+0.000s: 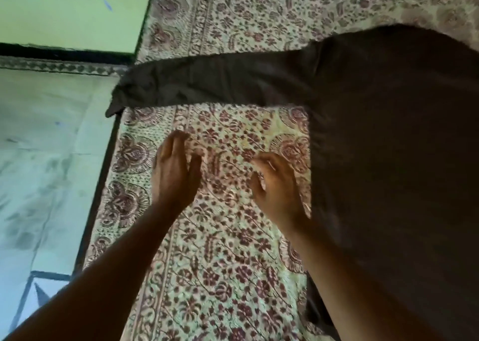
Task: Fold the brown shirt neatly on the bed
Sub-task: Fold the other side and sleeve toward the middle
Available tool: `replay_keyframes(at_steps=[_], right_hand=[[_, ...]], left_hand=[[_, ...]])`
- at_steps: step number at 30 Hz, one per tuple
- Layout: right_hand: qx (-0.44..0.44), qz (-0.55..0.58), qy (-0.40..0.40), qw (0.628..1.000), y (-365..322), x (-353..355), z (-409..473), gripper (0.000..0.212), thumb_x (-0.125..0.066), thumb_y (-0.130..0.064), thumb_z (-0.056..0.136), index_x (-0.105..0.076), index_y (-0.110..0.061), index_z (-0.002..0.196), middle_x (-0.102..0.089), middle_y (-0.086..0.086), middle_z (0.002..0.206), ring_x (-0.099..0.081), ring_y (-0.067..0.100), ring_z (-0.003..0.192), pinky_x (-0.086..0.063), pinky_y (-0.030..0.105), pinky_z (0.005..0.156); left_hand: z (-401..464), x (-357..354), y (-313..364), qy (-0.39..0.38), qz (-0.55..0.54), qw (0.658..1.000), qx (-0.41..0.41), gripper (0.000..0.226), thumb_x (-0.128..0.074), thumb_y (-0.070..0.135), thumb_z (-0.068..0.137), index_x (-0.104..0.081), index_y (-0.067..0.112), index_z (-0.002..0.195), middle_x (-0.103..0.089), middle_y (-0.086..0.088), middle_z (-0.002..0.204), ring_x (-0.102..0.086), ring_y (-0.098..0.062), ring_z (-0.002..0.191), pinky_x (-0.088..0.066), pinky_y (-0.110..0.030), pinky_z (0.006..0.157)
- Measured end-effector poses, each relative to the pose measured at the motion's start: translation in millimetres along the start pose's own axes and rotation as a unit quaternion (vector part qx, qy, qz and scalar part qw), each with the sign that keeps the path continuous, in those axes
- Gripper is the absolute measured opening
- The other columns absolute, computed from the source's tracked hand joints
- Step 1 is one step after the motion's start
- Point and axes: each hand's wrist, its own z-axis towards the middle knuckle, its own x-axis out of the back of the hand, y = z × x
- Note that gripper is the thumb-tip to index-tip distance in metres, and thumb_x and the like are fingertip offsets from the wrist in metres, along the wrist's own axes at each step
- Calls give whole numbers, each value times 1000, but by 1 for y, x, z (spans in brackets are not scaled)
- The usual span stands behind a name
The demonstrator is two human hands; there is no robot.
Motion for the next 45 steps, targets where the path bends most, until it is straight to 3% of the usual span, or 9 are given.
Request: replay_keyframes(at_steps=[6,13,19,23,28,31,35,41,45], right_hand=[[20,-63,-91,994,-55,-62,96,44,-65,-12,94,-63,-6,137,-56,18,144,-52,34,136,-47,53,109],[51,-168,-172,969,-96,-120,180,67,-60,-22,93,-41,-12,156,-29,18,167,-32,33,153,-36,49,117],[-1,-152,-198,968,-96,-130,185,60,-55,-30,101,-41,-18,158,-30,7,168,-29,24,155,-32,43,122],[-8,-118,-204,972,-94,-126,187,53,-54,-29,104,-45,-20,156,-32,5,167,-32,22,154,-37,44,120],[-165,157,-208,951,-93,-98,213,40,-46,-40,109,-65,-18,136,-63,8,143,-59,16,129,-44,32,104],[-343,412,-114,836,-86,-65,230,51,-37,-57,107,-71,-20,113,-77,11,116,-75,20,105,-52,40,102],[-385,565,-104,722,-46,-16,227,88,-41,-86,87,-72,-15,129,-71,17,129,-68,36,121,-51,58,106],[-371,330,-28,867,21,47,175,19,-78,-3,80,-78,-6,99,-78,20,106,-76,34,95,-63,45,87],[-390,460,-32,797,71,104,125,24,-67,3,80,-81,-11,93,-80,10,98,-78,23,89,-60,29,63]], left_hand=[[91,41,-78,49,6,968,248,51,-53,39,97,-41,26,145,-25,-22,162,-24,-48,145,-20,-67,115],[139,70,-133,24,-200,926,319,38,-72,43,87,-63,36,123,-73,0,122,-64,-32,119,-44,-56,107],[154,70,-137,174,-401,795,421,13,-87,32,76,-80,22,76,-78,-2,76,-77,-21,77,-64,-45,84],[163,71,-124,222,-459,737,444,12,-88,19,72,-78,17,67,-78,-6,78,-77,-24,80,-64,-44,86],[167,85,-56,248,-433,837,224,37,-75,-7,68,-66,13,97,-70,-3,102,-68,-1,88,-63,-30,78],[152,76,-9,119,-518,835,142,61,-74,-13,73,-54,18,121,-66,-4,119,-72,-6,101,-63,-29,76],[113,38,43,-44,-480,875,57,48,-77,-12,78,-66,14,117,-78,-1,109,-76,-9,99,-64,-33,84],[47,-12,108,-163,-429,889,4,32,-73,-6,79,-74,13,105,-79,-1,105,-75,-10,97,-63,-39,88],[34,-33,137,-54,-395,914,74,29,-61,11,81,-67,13,108,-69,0,112,-65,-9,95,-57,-35,85]])
